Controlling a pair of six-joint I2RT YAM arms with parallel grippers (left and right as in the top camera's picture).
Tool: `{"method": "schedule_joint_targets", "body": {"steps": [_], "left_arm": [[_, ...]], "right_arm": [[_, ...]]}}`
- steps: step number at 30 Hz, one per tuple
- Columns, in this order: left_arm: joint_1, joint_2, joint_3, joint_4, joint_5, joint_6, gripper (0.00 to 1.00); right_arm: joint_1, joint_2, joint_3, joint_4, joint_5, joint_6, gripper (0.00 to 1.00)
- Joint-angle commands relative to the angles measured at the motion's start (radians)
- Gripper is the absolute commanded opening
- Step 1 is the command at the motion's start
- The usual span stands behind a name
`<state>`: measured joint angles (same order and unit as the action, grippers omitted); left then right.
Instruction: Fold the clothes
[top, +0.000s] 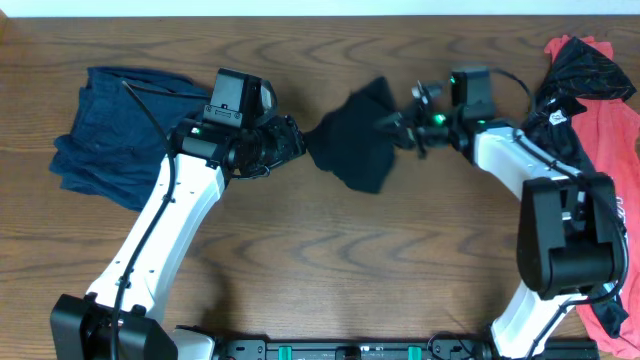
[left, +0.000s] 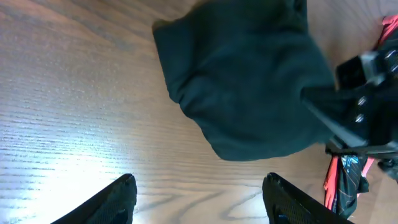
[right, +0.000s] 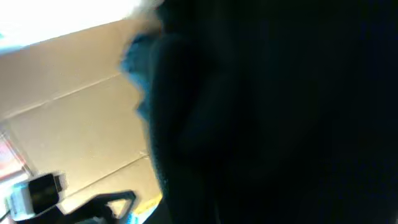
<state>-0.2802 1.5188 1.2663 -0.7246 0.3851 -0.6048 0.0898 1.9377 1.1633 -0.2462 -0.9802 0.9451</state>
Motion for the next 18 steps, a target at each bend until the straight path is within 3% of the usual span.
{"method": "schedule_joint_targets", "body": {"steps": [1,8,18], "left_arm": [[0.0,0.005,0.007,0.001,-0.005,0.01,0.66],[0.0,0.005,0.007,0.008,-0.005,0.01,0.66],[0.0,0.005,0.007,0.011,-0.005,0.03,0.66]], "right_arm": [[-0.056,-0.008,0.011,-0.136,0.042,-0.222,0.01],[-0.123,-0.008,0.011,-0.449,0.322,-0.334,0.01],[-0.14,-0.054,0.011,-0.368,0.319,-0.263,0.01]]}}
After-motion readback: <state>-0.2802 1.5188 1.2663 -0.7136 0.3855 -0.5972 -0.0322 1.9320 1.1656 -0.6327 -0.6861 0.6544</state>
